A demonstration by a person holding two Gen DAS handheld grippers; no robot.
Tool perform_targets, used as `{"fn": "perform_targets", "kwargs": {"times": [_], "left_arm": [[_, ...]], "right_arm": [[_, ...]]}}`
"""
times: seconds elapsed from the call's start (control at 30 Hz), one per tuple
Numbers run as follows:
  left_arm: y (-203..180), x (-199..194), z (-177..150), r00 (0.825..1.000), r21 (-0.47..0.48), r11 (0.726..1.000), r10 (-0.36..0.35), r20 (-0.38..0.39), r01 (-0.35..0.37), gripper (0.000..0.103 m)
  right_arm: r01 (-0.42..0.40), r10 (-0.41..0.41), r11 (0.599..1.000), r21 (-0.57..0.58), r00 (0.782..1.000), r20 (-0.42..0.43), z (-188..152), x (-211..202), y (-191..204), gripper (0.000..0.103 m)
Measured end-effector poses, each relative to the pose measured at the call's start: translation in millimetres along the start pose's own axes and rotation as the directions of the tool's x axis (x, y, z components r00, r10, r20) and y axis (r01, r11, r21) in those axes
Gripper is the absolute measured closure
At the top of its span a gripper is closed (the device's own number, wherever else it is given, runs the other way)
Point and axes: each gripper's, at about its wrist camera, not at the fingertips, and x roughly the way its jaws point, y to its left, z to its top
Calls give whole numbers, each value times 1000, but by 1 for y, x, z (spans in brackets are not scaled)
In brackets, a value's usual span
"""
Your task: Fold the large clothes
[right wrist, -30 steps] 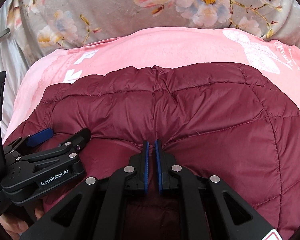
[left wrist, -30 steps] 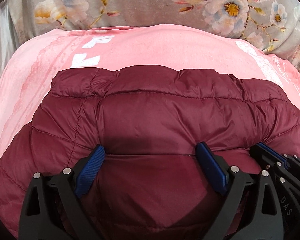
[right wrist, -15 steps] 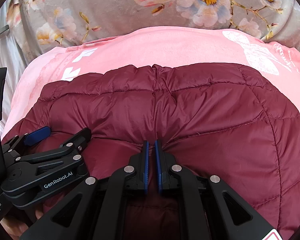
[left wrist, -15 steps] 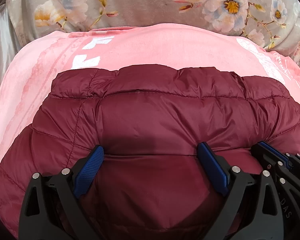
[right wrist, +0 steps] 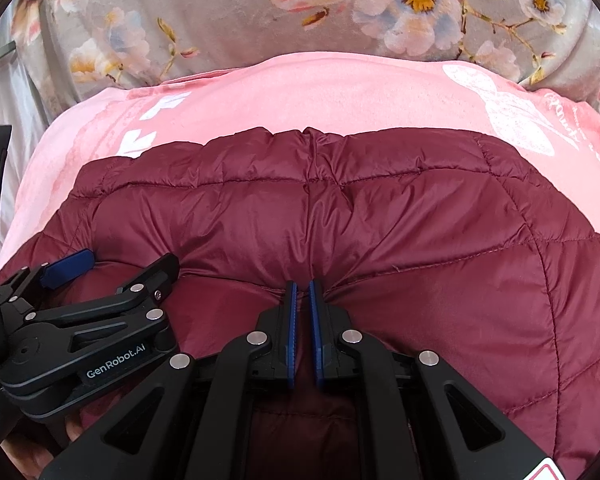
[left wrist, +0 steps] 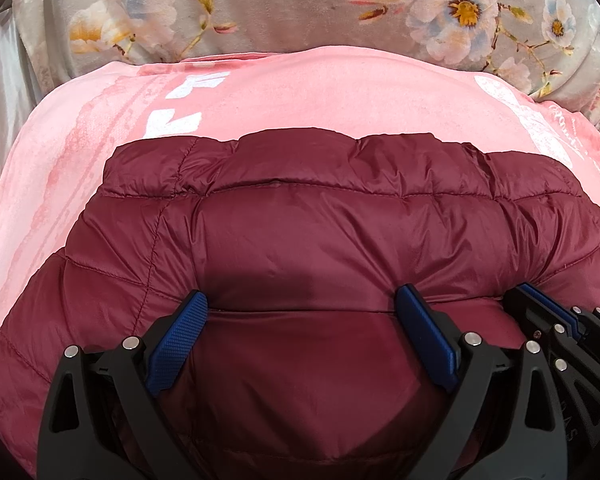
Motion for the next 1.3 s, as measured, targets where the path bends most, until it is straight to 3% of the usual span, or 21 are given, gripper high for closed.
{"fn": "perform_targets", "kwargs": {"times": [0.17,0.37,0.5,0.6,0.73,0.9,0.97,1.07,1.1,1.17,1.3], "left_arm": [[13,-14,-4,999,-52,998,-36,2,36,10],[49,-70,-35,999,-129,991,-34,7,35,10],[90,-93,-63,1000,-220,975,-16,-11,13,10],[121,-108,-81,1000,-290,957,-3,-11,0,10],[149,-123,-98,1000,-369,930,8,5,-6,10],[181,-98,-116,992,-508,858,-116,-51,74,10],[184,-89,-118,989,-547,831,-143,-38,100,7],[175,-82,-106,986,-530,838,-169,-19,133,7],[172,-80,-102,983,-525,838,-184,-15,148,12],[163,-78,-94,972,-508,839,-233,-10,196,33],[153,-94,-85,971,-466,856,-239,23,222,77]], "right_arm": [[37,-37,999,10,999,6,-2,-21,10,91],[-90,90,996,15,995,52,-15,-73,39,90],[-129,129,992,-9,991,21,-30,-75,60,90],[-142,142,990,15,990,-18,-45,-64,65,90],[-116,116,993,-13,993,2,-57,-58,69,90],[-70,71,996,-57,997,11,-63,-56,76,90],[-73,73,996,-56,997,11,-64,-56,75,90],[-85,86,995,-45,996,11,-62,-56,76,90],[-92,92,995,-40,996,15,-63,-59,75,90],[-107,107,994,-5,994,23,-65,-70,68,91],[-143,141,989,44,989,37,-78,-91,56,91]]}}
